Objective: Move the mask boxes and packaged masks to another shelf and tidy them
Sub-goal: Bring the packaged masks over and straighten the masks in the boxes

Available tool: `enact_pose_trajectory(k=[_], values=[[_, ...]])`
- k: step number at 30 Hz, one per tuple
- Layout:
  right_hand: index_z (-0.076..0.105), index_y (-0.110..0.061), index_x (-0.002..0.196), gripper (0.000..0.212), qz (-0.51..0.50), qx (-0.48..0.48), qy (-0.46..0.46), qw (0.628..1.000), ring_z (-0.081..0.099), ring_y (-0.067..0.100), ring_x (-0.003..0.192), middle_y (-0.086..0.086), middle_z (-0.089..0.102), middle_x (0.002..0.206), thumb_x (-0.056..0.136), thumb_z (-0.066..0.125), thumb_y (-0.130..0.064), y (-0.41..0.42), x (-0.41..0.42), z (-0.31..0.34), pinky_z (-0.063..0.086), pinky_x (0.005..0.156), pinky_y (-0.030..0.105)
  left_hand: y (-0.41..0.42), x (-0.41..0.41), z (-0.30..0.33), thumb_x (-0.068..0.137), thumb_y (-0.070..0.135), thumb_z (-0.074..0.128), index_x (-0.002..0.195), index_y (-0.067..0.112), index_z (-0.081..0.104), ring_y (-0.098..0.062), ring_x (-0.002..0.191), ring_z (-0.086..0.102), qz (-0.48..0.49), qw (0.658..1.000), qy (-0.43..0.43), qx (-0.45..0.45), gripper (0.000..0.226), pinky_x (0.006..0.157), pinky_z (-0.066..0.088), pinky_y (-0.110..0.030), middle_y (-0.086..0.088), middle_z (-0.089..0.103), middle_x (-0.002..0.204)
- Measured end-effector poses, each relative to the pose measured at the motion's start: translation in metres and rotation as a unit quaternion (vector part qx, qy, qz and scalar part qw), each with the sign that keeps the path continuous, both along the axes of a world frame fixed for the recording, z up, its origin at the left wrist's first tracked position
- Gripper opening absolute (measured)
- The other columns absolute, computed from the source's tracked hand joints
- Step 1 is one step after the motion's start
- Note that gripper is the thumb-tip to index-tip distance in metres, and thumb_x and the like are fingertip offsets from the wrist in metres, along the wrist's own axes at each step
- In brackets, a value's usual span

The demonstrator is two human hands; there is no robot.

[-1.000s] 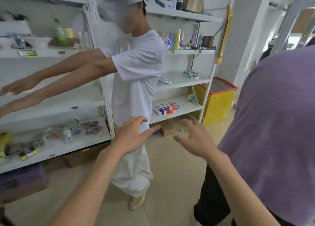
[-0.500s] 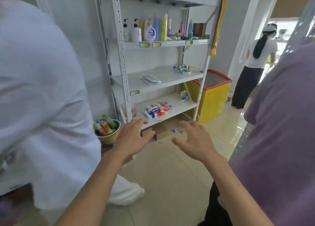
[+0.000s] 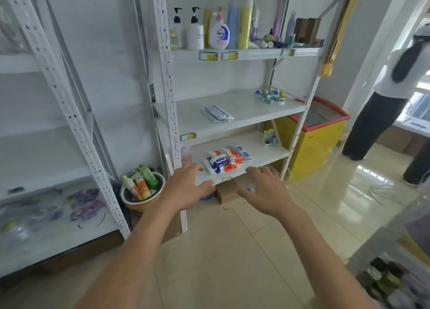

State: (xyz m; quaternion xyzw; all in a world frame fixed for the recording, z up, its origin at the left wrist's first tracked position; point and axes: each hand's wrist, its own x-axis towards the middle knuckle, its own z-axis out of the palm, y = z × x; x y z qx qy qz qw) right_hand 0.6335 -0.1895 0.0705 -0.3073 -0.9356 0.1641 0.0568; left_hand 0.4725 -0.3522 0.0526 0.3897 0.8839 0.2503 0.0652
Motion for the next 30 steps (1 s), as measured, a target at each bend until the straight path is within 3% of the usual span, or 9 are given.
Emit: enact_pose_trajectory(k=[7,10,14,18,22,27,30], values=[[0.044,-0.030,0.147,0.066,-0.022,-0.040,-0.001,0.999,0.049,0.030,0.129,0.006,0.044,0.150,0.088,0.058,-0.054,0.111,-0.107,0.012,0.043,0.107,0.050,0.098,-0.124,-0.004,0.085,0.065,0.051,0.133,0.031,0.050,-0.020,0.126,0.053,0.002,0.999,-0.036,0.028,0.059,0.102,0.048,-0.048,0.002,0.051,0.142],[0.048,-0.032,0.141,0.065,-0.044,-0.050,0.032,0.997,0.060,0.027,0.118,0.004,0.047,0.148,0.083,0.055,-0.058,0.154,-0.140,0.016,0.047,0.103,0.050,0.143,-0.167,0.000,0.090,0.057,0.056,0.133,0.030,0.051,-0.019,0.124,0.056,0.004,0.998,-0.038,0.044,0.050,0.101,0.050,-0.046,0.003,0.052,0.141],[0.052,-0.033,0.137,0.056,-0.050,-0.094,0.044,0.993,0.061,0.026,0.117,0.003,0.047,0.148,0.086,0.059,-0.054,0.210,-0.184,0.008,0.051,0.101,0.049,0.207,-0.216,-0.007,0.093,0.054,0.056,0.135,0.030,0.050,-0.020,0.121,0.055,0.000,0.998,-0.038,0.044,0.049,0.099,0.051,-0.044,0.001,0.052,0.139],[0.054,-0.030,0.136,0.052,-0.051,-0.123,0.059,0.989,0.060,0.025,0.116,0.003,0.051,0.143,0.089,0.062,-0.050,0.271,-0.234,-0.011,0.051,0.099,0.044,0.268,-0.265,-0.022,0.096,0.050,0.055,0.135,0.030,0.048,-0.019,0.121,0.055,0.010,0.996,-0.074,0.045,0.044,0.088,0.050,-0.032,0.002,0.051,0.139],[0.055,-0.024,0.137,0.046,-0.023,-0.136,0.057,0.989,0.054,0.024,0.122,0.006,0.055,0.137,0.095,0.060,-0.042,0.335,-0.295,-0.028,0.042,0.094,0.032,0.319,-0.327,-0.036,0.094,0.050,0.058,0.130,0.029,0.052,-0.023,0.117,0.056,0.053,0.990,-0.113,0.059,0.042,0.100,0.051,-0.047,0.000,0.052,0.133],[0.055,-0.022,0.137,0.043,0.011,-0.185,0.056,0.981,0.056,0.024,0.122,0.004,0.056,0.137,0.097,0.061,-0.037,0.403,-0.384,-0.034,0.044,0.094,0.031,0.371,-0.390,-0.047,0.094,0.049,0.058,0.132,0.026,0.052,-0.022,0.121,0.055,0.104,0.984,-0.134,0.046,0.045,0.104,0.046,-0.045,-0.002,0.053,0.135],[0.057,-0.023,0.134,0.042,0.025,-0.218,0.054,0.974,0.058,0.023,0.118,0.002,0.057,0.136,0.095,0.062,-0.038,0.435,-0.445,-0.041,0.049,0.097,0.038,0.393,-0.421,-0.059,0.094,0.049,0.058,0.132,0.027,0.052,-0.019,0.123,0.054,0.129,0.977,-0.161,0.048,0.045,0.103,0.047,-0.041,0.000,0.053,0.137]])
